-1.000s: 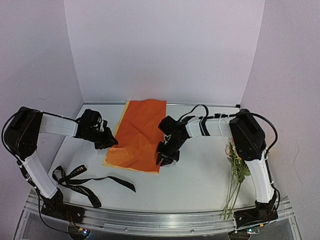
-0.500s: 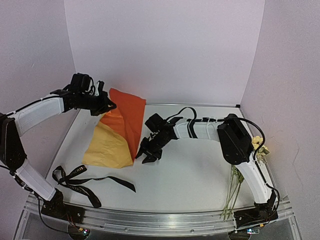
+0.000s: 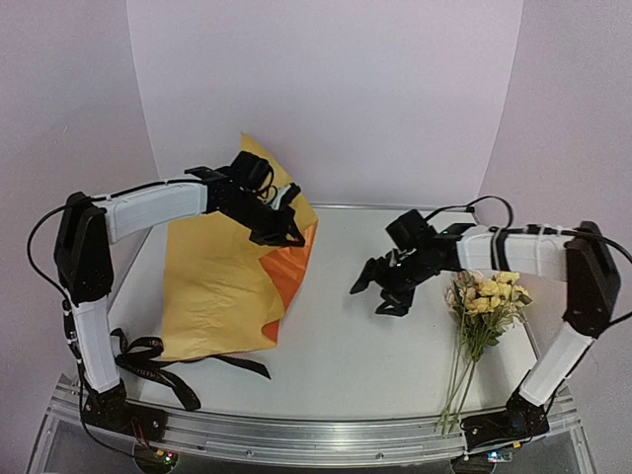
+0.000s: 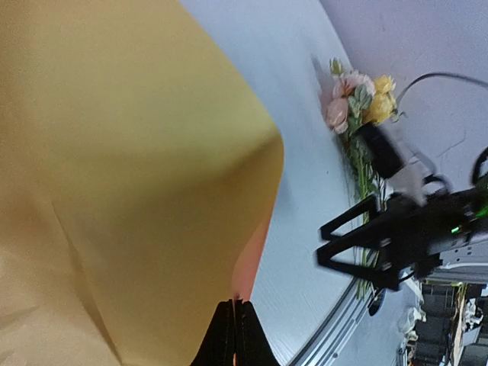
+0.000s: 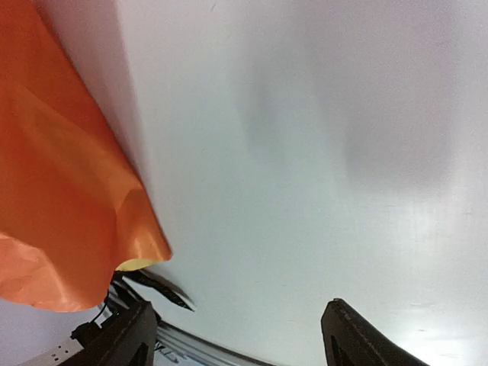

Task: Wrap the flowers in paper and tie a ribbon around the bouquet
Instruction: Unfold the folded wrapping paper at the center of the board.

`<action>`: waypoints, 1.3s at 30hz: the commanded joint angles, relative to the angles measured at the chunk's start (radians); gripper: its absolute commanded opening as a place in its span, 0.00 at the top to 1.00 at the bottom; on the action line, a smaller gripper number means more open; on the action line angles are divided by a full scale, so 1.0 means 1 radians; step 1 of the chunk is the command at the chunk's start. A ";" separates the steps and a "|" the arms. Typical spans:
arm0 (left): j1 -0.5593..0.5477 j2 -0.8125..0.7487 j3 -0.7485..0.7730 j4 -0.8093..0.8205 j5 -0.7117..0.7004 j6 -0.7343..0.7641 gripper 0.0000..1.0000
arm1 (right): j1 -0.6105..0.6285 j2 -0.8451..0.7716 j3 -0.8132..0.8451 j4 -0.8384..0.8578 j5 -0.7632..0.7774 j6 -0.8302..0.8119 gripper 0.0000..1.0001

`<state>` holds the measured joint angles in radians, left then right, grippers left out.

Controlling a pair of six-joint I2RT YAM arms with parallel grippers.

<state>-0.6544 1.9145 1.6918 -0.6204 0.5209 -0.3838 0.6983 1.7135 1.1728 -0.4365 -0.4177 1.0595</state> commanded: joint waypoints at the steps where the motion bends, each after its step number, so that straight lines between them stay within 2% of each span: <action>1: -0.088 0.088 0.115 -0.057 0.050 0.064 1.00 | -0.044 -0.186 -0.126 -0.068 0.173 -0.123 0.18; 9: -0.230 0.235 0.215 -0.082 0.086 0.119 1.00 | -0.135 -0.248 -0.187 -0.112 0.153 -0.178 0.11; 16: -0.326 0.332 0.309 -0.179 0.113 0.228 0.99 | -0.150 -0.201 -0.172 -0.128 0.142 -0.223 0.08; 19: -0.336 0.317 0.281 -0.177 0.107 0.245 0.84 | -0.169 -0.158 -0.148 -0.109 0.092 -0.231 0.06; 22: -0.337 0.267 0.228 -0.126 0.069 0.220 0.53 | -0.185 -0.119 -0.116 -0.088 0.047 -0.244 0.02; 24: -0.335 0.205 0.171 -0.058 0.020 0.177 0.38 | -0.193 -0.085 -0.085 -0.084 0.014 -0.251 0.02; 26: -0.330 0.123 0.099 0.022 -0.081 0.108 0.30 | -0.199 -0.044 -0.054 -0.082 -0.018 -0.253 0.02; 30: -0.260 -0.020 -0.095 0.114 -0.273 -0.105 0.25 | -0.203 0.030 -0.010 -0.056 -0.080 -0.233 0.02; 33: -0.159 -0.121 -0.287 0.159 -0.349 -0.220 0.24 | -0.201 0.070 0.000 -0.031 -0.113 -0.193 0.03; 36: -0.085 -0.159 -0.396 0.176 -0.372 -0.261 0.24 | -0.200 0.078 -0.036 -0.019 -0.117 -0.175 0.05; 39: -0.042 -0.142 -0.414 0.176 -0.397 -0.242 0.24 | -0.197 0.066 -0.083 -0.018 -0.117 -0.184 0.05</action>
<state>-0.7304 1.7627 1.3187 -0.4941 0.2151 -0.5646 0.4980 1.7878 1.1308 -0.4691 -0.5109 0.8644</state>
